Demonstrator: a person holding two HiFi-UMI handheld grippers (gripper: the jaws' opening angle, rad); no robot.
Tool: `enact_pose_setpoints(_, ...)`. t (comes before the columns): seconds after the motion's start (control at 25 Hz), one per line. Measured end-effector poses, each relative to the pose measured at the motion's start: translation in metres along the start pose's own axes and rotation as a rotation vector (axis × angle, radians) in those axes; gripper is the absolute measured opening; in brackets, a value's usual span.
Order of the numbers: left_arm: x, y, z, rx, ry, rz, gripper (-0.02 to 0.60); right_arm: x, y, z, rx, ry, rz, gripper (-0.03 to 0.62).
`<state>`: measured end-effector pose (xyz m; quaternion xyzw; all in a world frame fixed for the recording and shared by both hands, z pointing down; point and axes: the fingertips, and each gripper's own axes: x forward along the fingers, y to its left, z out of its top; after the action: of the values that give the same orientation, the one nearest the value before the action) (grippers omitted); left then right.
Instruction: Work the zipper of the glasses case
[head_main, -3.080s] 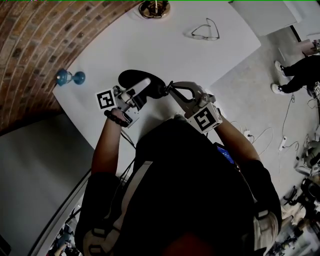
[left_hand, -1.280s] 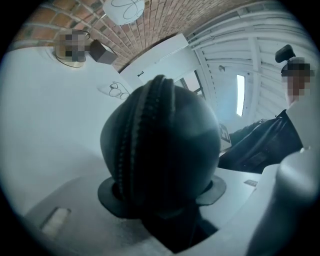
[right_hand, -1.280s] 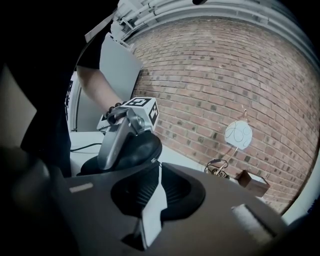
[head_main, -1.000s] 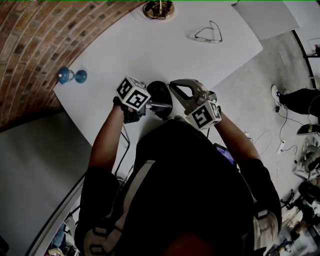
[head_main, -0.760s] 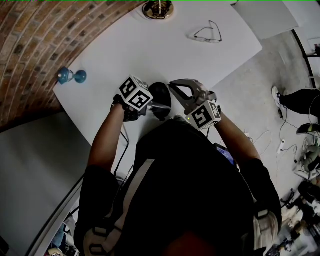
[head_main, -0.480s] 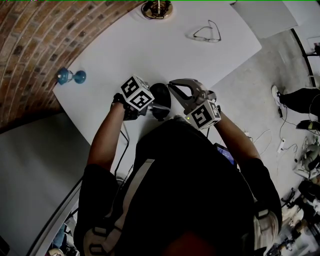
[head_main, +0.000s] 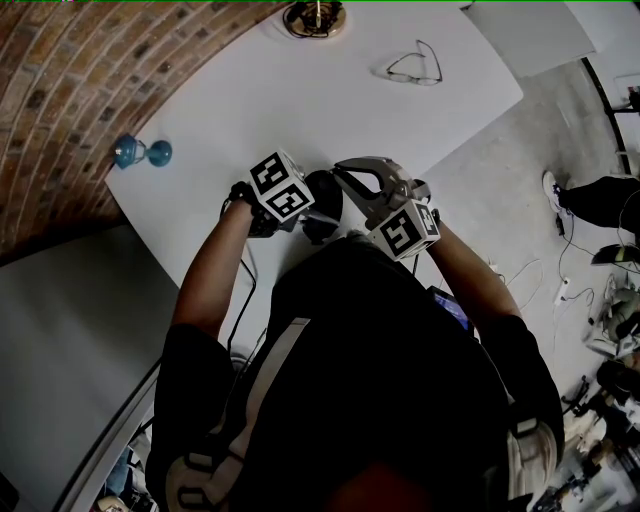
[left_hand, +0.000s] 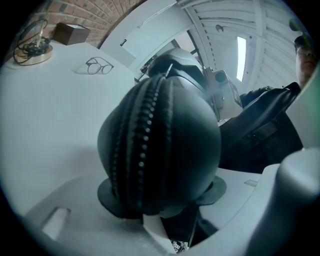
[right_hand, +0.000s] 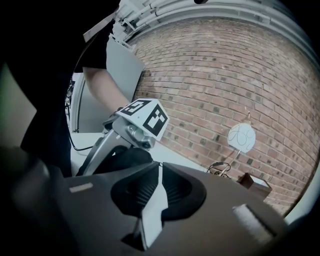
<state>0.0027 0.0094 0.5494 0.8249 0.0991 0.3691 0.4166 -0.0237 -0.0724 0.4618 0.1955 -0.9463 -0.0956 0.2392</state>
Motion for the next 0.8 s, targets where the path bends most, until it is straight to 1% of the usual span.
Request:
enact_pose_setpoints(0.12,0.000,0.002,-0.003,0.011,0.028,0.008,0.261,0.000,0.001,-0.001,0.002,0.002,0.008,0.020)
enact_pose_setpoints(0.24,-0.001,0.005,-0.010,0.031,0.083,0.022,0.261,0.001,0.004,-0.003,-0.003,0.007,0.022,0.020)
enact_pose_setpoints(0.44,-0.003,0.010,-0.028,0.088,0.220,0.050,0.261,0.003,0.013,-0.005,-0.049,0.021,0.056,0.021)
enact_pose_setpoints(0.64,-0.006,0.019,-0.045,0.162,0.365,0.066,0.262,0.005,0.020,-0.012,-0.060,0.044,0.103,0.020)
enact_pose_setpoints(0.72,-0.008,0.023,-0.049,0.181,0.396,0.062,0.264,0.006,0.023,-0.016,-0.054,0.054,0.114,0.020)
enact_pose_setpoints(0.8,-0.009,0.027,-0.050,0.186,0.402,0.053,0.265,0.006,0.026,-0.021,-0.040,0.060,0.126,0.006)
